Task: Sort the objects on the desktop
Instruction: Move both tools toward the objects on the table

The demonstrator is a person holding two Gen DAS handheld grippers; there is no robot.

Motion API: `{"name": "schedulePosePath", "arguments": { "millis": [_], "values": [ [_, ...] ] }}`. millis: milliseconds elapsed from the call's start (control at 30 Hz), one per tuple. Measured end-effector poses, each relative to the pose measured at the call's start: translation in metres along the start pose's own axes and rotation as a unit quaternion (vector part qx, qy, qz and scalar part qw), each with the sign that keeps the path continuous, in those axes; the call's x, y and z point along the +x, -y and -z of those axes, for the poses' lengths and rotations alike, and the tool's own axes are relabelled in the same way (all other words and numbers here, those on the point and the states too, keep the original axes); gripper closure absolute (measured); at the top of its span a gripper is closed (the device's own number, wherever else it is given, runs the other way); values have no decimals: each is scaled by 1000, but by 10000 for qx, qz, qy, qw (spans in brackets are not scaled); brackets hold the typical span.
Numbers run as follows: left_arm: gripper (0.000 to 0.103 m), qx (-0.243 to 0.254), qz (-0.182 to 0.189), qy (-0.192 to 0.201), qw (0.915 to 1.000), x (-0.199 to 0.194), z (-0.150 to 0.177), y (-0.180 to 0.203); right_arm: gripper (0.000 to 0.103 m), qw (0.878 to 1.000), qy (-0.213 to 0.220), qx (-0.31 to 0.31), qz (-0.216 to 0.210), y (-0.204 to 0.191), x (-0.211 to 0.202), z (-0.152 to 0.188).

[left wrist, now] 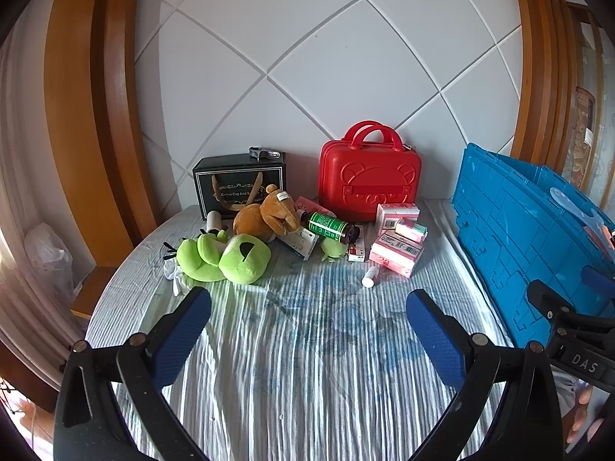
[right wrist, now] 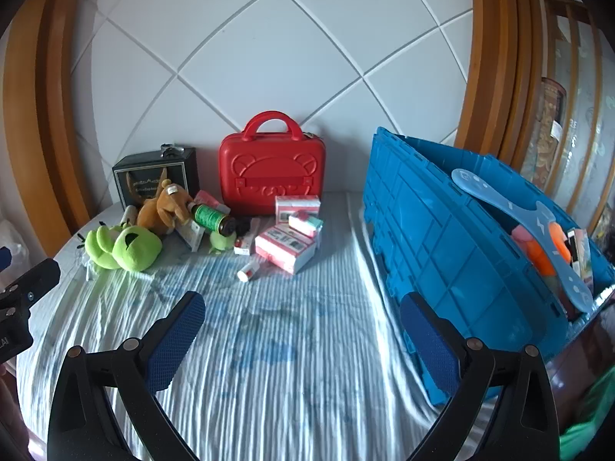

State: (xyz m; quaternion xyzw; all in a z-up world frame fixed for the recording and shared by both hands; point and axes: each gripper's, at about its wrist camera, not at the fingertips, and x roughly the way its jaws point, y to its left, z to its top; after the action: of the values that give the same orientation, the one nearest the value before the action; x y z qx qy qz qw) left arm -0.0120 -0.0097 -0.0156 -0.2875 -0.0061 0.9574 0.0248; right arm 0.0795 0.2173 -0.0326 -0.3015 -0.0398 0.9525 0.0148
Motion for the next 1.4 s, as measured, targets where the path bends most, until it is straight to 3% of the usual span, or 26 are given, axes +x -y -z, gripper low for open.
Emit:
{"name": "schedulePosePath", "arguments": {
  "millis": [400,700,1000,1267,1400],
  "values": [
    [0,-67,10,-103,9999,3,8,1,0,10000,-52,-65,14,2,-2,6],
    [0,-172,-52,-355,9992,33,9,7,0,9993,-298,-151,-180,5,30,4],
    [0,-85,-138,-687,9975,107,-3,52,0,9962,-633,-311,-508,27,108,-12],
    [0,132,-176,-1057,9942,201,-5,91,0,9900,-1114,-342,-790,42,209,-21],
    [0,146,-7,-1391,9902,256,7,97,0,9842,-1494,-313,-901,48,265,-15]
  ]
}}
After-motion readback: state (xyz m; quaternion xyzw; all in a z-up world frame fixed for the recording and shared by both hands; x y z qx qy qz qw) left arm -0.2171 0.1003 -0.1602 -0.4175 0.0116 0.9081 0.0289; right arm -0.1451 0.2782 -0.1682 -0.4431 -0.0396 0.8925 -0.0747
